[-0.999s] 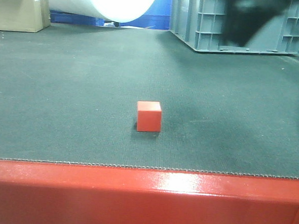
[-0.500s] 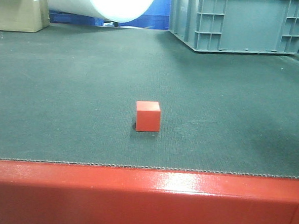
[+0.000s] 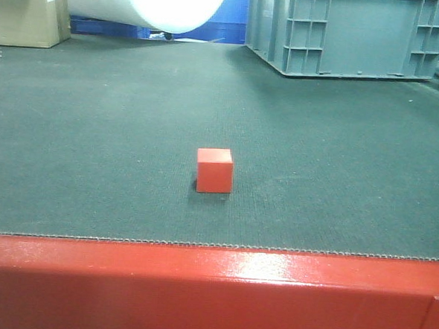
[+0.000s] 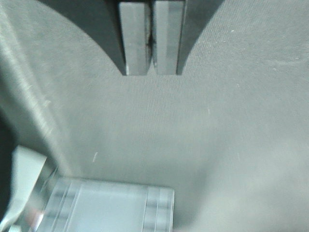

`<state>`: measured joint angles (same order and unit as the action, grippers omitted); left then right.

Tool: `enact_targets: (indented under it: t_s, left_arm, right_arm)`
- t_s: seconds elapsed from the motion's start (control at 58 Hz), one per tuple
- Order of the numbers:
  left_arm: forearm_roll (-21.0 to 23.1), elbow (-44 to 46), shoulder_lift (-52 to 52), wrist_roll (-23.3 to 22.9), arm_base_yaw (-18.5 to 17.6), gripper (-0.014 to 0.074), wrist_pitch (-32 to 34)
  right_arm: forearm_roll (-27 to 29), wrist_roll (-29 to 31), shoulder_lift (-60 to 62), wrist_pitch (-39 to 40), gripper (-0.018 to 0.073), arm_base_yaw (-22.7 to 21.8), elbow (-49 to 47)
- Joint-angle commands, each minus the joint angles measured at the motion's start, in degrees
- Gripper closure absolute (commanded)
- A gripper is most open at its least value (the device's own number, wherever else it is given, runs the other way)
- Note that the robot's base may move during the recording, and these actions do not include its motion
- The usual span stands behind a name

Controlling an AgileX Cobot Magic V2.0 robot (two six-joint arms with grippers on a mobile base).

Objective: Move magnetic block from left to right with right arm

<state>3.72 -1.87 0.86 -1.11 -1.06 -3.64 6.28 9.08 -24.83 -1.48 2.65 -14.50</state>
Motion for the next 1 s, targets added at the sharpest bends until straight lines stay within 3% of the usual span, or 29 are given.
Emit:
enact_targets:
  t_s: [0.0, 0.224, 0.638, 0.81, 0.982]
  left_arm:
    - [0.29, -0.48, 0.62, -0.1, -0.21, 0.0713, 4.84]
    - [0.29, -0.48, 0.62, -0.1, -0.21, 0.0713, 4.84]
    - [0.29, -0.48, 0.62, -0.1, -0.21, 0.0713, 4.84]
    - [0.29, -0.48, 0.62, -0.1, -0.21, 0.0713, 4.84]
    - [0.29, -0.48, 0.62, -0.1, -0.21, 0.0713, 4.84]
  right_arm:
    - [0.35, 0.47, 5.52, 4.46, 0.0501, -0.39, 0.81]
    - [0.35, 0.47, 15.93, 4.42, 0.0501, -0.39, 3.24]
    - [0.24, 0.47, 16.1, 4.42, 0.0501, -0.39, 3.77]
    - [-3.33, 0.47, 16.14, 6.31, 0.0501, -0.39, 7.34]
    - [-3.42, -0.84, 17.83, 8.47, 0.0501, -0.39, 9.63]
